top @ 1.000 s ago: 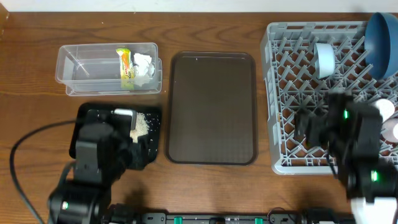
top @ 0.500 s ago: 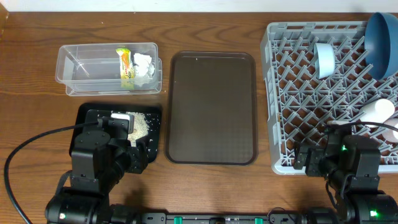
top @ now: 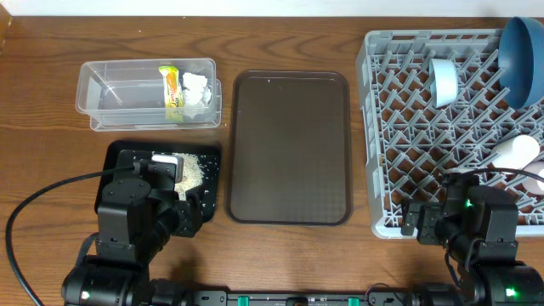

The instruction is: Sort waste into correct bins and load items into the dishwasher rack

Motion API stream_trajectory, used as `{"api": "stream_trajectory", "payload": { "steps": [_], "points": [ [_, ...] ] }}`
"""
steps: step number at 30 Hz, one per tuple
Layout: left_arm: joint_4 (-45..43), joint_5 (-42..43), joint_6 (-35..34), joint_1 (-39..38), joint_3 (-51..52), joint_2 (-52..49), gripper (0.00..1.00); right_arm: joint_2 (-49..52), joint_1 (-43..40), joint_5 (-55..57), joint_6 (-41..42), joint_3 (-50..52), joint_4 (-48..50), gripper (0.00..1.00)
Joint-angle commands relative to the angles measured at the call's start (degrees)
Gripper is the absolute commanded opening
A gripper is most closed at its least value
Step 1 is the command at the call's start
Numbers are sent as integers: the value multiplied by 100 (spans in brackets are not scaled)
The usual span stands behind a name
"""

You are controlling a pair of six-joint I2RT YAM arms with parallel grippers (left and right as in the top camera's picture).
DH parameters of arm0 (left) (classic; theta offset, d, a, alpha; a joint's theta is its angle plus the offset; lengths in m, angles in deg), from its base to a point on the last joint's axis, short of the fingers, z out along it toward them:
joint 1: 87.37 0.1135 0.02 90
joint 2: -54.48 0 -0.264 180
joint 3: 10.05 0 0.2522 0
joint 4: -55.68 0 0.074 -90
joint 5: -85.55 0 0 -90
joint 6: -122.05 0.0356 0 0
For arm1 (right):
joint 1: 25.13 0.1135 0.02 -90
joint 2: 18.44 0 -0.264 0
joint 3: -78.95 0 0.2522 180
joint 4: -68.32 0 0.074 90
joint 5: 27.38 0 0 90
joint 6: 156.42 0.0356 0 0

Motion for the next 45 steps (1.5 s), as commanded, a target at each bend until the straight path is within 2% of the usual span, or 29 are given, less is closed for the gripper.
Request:
{"api": "stream_trajectory", "payload": {
  "steps": [1, 2, 6, 13, 17, 27, 32, 35, 45],
  "points": [
    [-26, -72, -52, 17, 24, 0, 60, -321, 52, 262, -79, 96, -22, 99],
    [-26, -72, -52, 17, 24, 0, 96, -428, 55, 267, -79, 133, -15, 99],
    [-26, -70, -52, 20, 24, 0, 96, -1132, 92, 177, -79, 439, 485, 99],
    [-26, -70, -52, 17, 24, 0, 97, -2736, 208, 175, -79, 1989, 2588, 99],
    [-26, -72, -50, 17, 24, 0, 97, -3303, 208, 175, -79, 2815, 3718, 99],
    [-26, -70, -50, 17, 24, 0, 97, -3425, 208, 269, -81, 4264, 6201, 99],
    [-26, -70, -52, 17, 24, 0, 97, -3427, 208, 330, -81, 4310, 6006, 99],
    [-26, -70, -52, 17, 24, 0, 97, -3427, 208, 219, -79, 4308, 5440, 99],
    [-26, -70, -52, 17, 24, 0, 98, -3421, 208, 201, -79, 4310, 5508, 99]
  ]
}}
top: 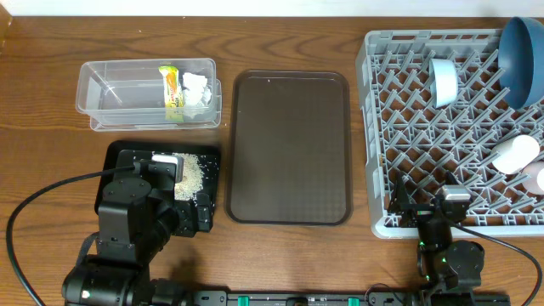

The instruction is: Sort waste into correct bins and load items into the dishwasher rack

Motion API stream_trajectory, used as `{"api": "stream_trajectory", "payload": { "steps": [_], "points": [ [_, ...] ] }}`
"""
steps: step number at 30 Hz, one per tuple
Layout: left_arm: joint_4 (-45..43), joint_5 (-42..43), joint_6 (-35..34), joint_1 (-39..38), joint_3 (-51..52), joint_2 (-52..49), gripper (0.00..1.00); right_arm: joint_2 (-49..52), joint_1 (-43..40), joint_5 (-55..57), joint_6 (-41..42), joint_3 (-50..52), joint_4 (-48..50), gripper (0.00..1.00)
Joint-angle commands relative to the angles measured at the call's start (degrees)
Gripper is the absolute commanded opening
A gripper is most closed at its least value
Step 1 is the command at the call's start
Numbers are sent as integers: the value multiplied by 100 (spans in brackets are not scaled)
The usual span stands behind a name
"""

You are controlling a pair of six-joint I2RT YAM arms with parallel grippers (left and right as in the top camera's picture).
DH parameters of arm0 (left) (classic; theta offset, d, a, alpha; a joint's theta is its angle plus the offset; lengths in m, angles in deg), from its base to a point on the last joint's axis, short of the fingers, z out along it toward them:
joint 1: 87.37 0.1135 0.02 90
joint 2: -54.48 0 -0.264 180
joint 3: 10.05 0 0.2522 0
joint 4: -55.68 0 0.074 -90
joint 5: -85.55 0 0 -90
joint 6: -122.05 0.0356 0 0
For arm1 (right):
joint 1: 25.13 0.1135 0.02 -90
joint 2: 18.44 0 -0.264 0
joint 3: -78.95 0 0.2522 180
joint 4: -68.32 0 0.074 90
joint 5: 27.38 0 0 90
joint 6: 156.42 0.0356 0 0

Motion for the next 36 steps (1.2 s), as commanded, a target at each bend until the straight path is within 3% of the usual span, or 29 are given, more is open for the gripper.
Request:
{"api": "stream_trajectory", "payload": {
  "steps": [1, 36],
  "points": [
    [-26, -72, -31, 17, 7, 11, 98, -37, 31, -22, -35, 9, -24, 99],
    [256, -341, 105, 129, 116, 295, 98, -35, 31, -22, -35, 7, -26, 99]
  ]
}}
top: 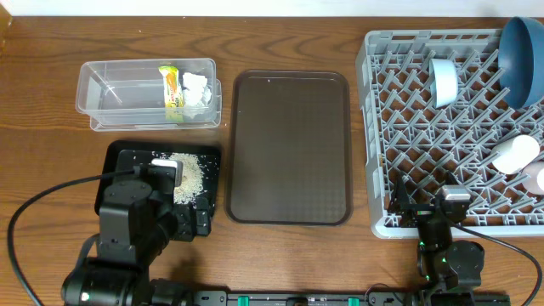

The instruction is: Sort waste into correct bins and load items into the dishwasher rack

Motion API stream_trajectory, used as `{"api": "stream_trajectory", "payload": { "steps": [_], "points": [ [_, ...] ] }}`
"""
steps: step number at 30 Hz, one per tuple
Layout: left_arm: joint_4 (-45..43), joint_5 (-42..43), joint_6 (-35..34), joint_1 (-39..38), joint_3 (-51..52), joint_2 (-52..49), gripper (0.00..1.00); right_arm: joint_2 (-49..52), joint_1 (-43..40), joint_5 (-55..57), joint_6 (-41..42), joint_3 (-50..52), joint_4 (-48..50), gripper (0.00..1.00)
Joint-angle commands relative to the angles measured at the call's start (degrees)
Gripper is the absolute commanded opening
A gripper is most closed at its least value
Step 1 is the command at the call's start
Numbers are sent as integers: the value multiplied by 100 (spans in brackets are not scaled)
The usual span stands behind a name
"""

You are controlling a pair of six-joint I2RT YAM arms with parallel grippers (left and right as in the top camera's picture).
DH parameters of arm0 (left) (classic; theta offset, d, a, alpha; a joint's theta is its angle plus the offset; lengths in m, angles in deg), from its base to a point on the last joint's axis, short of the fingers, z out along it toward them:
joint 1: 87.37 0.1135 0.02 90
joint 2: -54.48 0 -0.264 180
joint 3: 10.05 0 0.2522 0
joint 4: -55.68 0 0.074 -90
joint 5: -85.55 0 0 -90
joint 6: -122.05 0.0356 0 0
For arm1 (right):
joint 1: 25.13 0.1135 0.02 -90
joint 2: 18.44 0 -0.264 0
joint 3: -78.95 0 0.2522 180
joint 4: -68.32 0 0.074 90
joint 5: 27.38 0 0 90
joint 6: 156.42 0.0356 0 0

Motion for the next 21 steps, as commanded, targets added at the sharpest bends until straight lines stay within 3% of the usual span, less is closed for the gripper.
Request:
{"api": "stream_trajectory", "payload": {
  "steps": [1, 11, 21],
  "points": [
    [-72, -216, 83, 138, 192, 313, 98, -37, 31, -22, -37, 7, -26, 99],
    [-1593, -144, 72, 520, 2402, 2063, 98, -37, 31, -22, -37, 9, -26, 99],
    [-4216, -251, 35, 522, 4474, 3493, 98, -35, 31, -22, -37, 9, -26, 99]
  ]
}}
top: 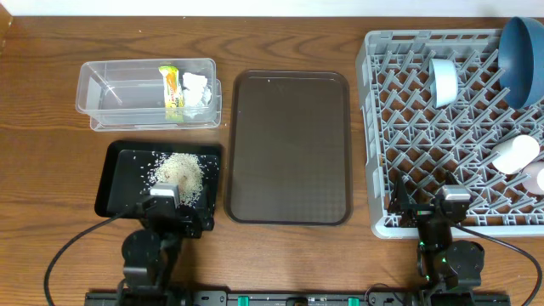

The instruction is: Sort waste into correct bins and load items into the dishwasher rack

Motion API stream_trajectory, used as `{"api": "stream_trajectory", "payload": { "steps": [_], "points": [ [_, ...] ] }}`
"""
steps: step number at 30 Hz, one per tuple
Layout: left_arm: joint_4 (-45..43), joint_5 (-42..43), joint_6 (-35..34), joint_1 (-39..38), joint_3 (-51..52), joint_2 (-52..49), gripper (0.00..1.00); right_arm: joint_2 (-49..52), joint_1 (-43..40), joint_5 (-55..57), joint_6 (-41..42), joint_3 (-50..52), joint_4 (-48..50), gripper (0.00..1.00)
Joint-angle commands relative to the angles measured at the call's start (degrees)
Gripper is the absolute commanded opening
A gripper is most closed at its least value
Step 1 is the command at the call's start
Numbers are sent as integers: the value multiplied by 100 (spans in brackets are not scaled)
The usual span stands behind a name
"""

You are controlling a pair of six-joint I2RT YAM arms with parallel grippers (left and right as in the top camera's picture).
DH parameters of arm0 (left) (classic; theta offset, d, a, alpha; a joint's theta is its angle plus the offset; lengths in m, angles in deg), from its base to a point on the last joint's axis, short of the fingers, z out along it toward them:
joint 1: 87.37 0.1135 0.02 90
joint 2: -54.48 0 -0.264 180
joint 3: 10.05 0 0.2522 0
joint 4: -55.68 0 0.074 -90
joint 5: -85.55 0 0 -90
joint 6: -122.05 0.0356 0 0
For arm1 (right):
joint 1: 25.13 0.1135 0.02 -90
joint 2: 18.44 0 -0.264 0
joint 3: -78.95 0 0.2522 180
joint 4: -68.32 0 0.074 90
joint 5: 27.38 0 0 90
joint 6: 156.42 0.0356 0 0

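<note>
The black bin [115,183] at the front left holds a heap of rice-like crumbs [178,172]. Behind it, the clear bin [110,89] contains a green-yellow wrapper [172,92] and crumpled white paper [197,87]. At the right, the grey dishwasher rack [382,127] carries a dark blue bowl [523,47], a light blue cup [443,81] and a white cup [515,155]. My left gripper [187,223] is folded back at the bin's front edge. My right gripper [406,208] sits at the rack's front edge. Neither gripper's jaws can be made out.
An empty brown tray [291,144] lies between the bins and the rack. A pinkish item [538,178] shows at the rack's right edge. Cables trail from both arm bases along the wooden table's front edge.
My left arm, which was over the black bin, is now folded back at the table's front edge, uncovering the heap of crumbs. My right arm has not moved.
First my left gripper hung over the black bin and my right arm reached over the rack's front right corner. Then the right arm was folded back at the front edge while the left stayed over the bin. Now both arms are folded back.
</note>
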Motion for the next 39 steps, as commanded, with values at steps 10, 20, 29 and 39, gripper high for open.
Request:
{"api": "stream_trajectory", "payload": {
  "steps": [10, 20, 29, 39],
  "points": [
    [-1266, -789, 140, 160, 798, 291, 98, -33, 31, -24, -35, 9, -24, 99],
    [-1185, -785, 203, 164, 796, 286, 98, -35, 31, -22, -35, 9, -24, 99],
    [-1185, -785, 203, 164, 796, 275, 98, -35, 31, -22, -35, 9, -24, 99],
    [-1185, -785, 203, 164, 796, 275, 98, -35, 31, -22, -35, 7, -24, 99]
  ]
}}
